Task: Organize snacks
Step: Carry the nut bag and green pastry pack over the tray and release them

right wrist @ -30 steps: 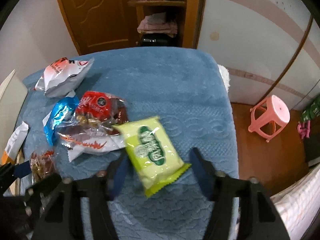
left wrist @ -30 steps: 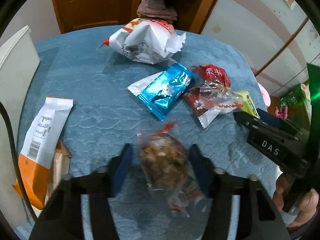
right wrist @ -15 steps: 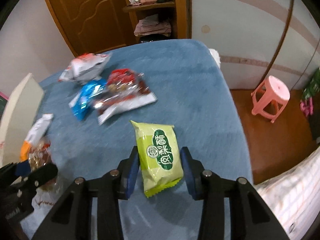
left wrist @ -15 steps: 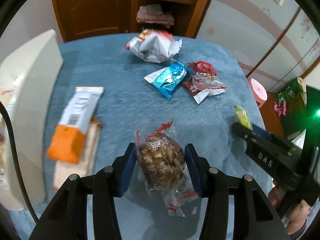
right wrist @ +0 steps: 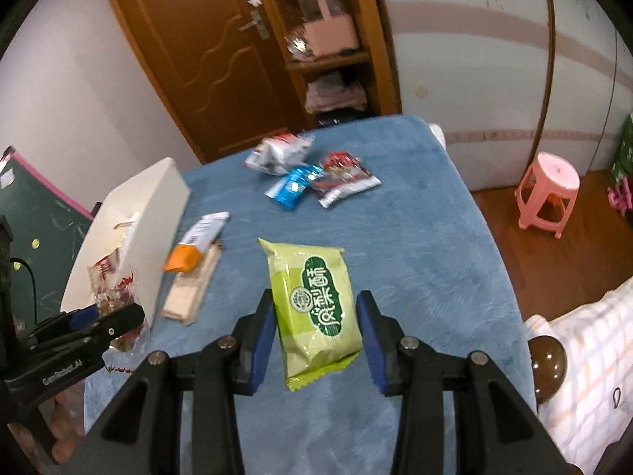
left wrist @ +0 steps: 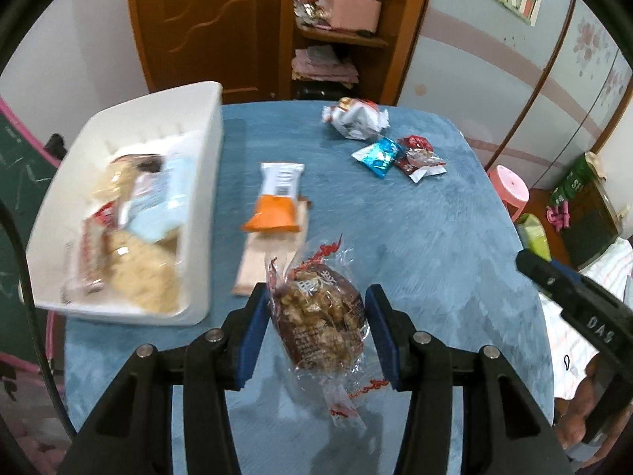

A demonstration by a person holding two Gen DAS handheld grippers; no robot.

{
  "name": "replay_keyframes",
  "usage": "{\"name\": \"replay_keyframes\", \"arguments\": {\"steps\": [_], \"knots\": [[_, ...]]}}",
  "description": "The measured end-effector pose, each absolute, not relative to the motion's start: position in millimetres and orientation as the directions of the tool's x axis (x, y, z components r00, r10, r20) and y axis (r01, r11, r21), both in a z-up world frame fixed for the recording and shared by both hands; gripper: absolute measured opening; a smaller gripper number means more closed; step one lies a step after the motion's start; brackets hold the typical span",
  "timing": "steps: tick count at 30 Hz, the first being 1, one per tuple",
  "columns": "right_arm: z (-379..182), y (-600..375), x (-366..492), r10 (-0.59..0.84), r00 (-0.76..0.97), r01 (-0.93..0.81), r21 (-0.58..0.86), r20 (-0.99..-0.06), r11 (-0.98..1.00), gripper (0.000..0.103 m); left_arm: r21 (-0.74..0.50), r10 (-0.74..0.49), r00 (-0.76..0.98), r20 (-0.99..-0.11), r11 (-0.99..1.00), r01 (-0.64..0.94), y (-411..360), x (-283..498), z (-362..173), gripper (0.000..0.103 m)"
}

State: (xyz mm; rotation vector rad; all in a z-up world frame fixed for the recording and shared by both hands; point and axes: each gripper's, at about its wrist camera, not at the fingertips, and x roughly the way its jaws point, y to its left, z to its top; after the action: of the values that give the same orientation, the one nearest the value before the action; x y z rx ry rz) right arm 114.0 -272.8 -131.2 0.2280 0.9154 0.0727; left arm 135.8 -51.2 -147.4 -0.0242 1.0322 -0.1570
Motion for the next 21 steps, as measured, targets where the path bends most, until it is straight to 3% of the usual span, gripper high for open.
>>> {"name": "replay_keyframes", "arguments": {"steps": [21], "knots": [[-39.2, -108.7, 74.7, 0.185, 0.705, -0.217, 0.039, -0.685, 0.975, 0.041, -0.115, -0.064, 0.715, -0.696, 0.993, -0.023, 98.1, 87.8, -71.9, 0.048]]}}
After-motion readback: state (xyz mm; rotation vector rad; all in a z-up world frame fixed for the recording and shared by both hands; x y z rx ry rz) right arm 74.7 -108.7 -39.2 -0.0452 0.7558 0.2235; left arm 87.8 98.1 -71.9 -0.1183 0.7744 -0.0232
